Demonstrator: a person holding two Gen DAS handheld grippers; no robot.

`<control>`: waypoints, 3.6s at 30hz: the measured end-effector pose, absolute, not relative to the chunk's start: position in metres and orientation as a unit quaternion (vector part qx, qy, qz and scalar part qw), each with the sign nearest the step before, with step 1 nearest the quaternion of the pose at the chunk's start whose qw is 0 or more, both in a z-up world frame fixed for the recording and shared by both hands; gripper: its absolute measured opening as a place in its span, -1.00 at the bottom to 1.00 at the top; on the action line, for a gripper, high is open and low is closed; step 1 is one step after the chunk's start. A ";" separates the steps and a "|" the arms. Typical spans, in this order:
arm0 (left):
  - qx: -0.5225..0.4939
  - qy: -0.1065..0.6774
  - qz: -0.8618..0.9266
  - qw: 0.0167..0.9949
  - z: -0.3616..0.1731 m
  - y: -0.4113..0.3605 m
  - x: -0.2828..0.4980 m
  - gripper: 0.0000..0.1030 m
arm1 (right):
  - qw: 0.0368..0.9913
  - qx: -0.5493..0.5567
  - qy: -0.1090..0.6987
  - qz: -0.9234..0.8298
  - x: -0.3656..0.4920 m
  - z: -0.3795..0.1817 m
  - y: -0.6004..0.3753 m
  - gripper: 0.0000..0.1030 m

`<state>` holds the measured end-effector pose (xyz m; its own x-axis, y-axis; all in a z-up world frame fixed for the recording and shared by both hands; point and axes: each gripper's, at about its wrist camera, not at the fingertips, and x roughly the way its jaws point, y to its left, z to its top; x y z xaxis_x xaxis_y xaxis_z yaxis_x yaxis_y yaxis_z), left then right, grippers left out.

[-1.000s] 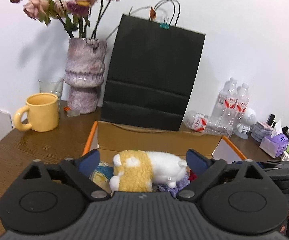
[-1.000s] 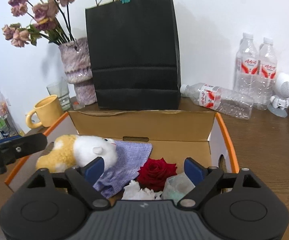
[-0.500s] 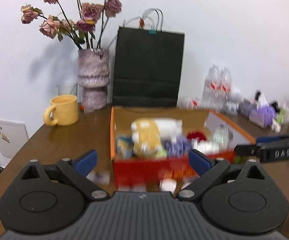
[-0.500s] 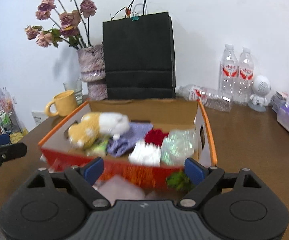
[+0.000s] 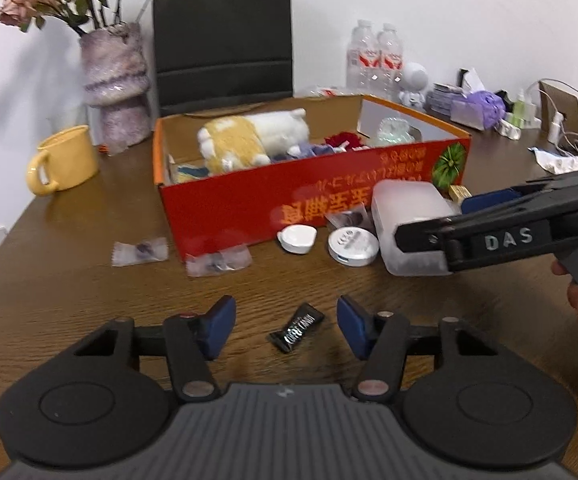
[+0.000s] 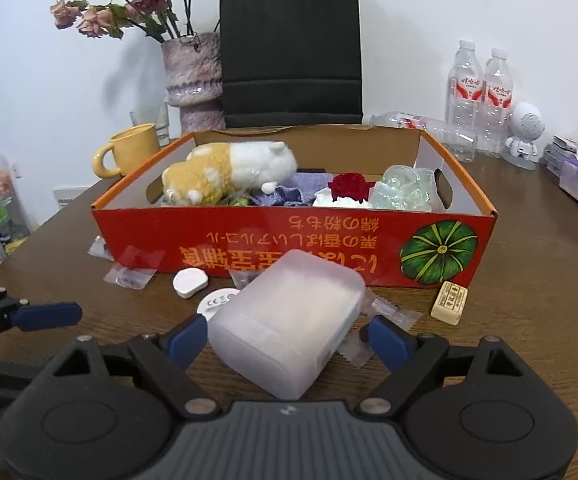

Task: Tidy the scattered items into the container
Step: 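Pull both tools back toward the black packet and the translucent white box, then grasp the black packet with the left tool while the right tool grasps the translucent white box, then carry the black packet and white box over the box and open both tools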

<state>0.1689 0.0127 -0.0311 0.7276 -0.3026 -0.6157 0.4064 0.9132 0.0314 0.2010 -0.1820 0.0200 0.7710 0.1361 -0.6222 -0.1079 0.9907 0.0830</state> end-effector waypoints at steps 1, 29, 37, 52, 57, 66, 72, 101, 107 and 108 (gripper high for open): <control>0.085 0.318 -0.195 0.924 -0.032 0.012 0.172 0.08 | 0.941 0.022 0.332 0.058 0.202 0.019 -0.180 0.70; 0.037 0.314 -0.202 0.927 -0.038 0.028 0.171 -0.75 | 0.945 0.073 0.319 0.000 0.192 0.003 -0.183 0.43; 0.032 0.283 -0.195 0.938 -0.010 0.020 0.154 -0.75 | 0.953 0.085 0.289 0.026 0.168 0.021 -0.198 0.34; 0.033 0.264 -0.181 0.947 0.017 -0.012 0.146 -0.75 | 0.958 0.096 0.263 0.065 0.155 0.038 -0.222 0.30; 0.027 0.268 -0.173 0.947 0.015 -0.017 0.147 -0.75 | 0.956 0.057 0.274 0.084 0.167 0.033 -0.214 0.34; 0.022 0.249 -0.160 0.955 0.032 -0.017 0.150 -0.75 | 0.957 0.064 0.265 0.100 0.173 0.035 -0.221 0.29; 0.021 0.215 -0.164 0.962 0.060 -0.027 0.175 -0.75 | 0.970 0.061 0.213 0.104 0.192 0.076 -0.235 0.29; -0.074 0.269 -0.173 0.945 0.010 -0.059 0.374 -0.45 | 0.956 0.032 0.275 0.099 0.385 0.046 -0.256 0.43; -0.077 0.245 -0.161 0.953 0.023 -0.052 0.362 0.15 | 0.953 0.047 0.281 0.108 0.382 0.048 -0.260 0.67; -0.075 0.242 -0.159 0.954 0.026 -0.052 0.359 0.23 | 0.953 0.048 0.280 0.110 0.381 0.048 -0.259 0.67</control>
<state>0.3594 -0.0518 0.0257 0.8325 -0.3399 -0.4375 0.2670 0.9381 -0.2207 0.3809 -0.2591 0.0485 0.8193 0.2368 -0.5221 -0.1833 0.9711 0.1529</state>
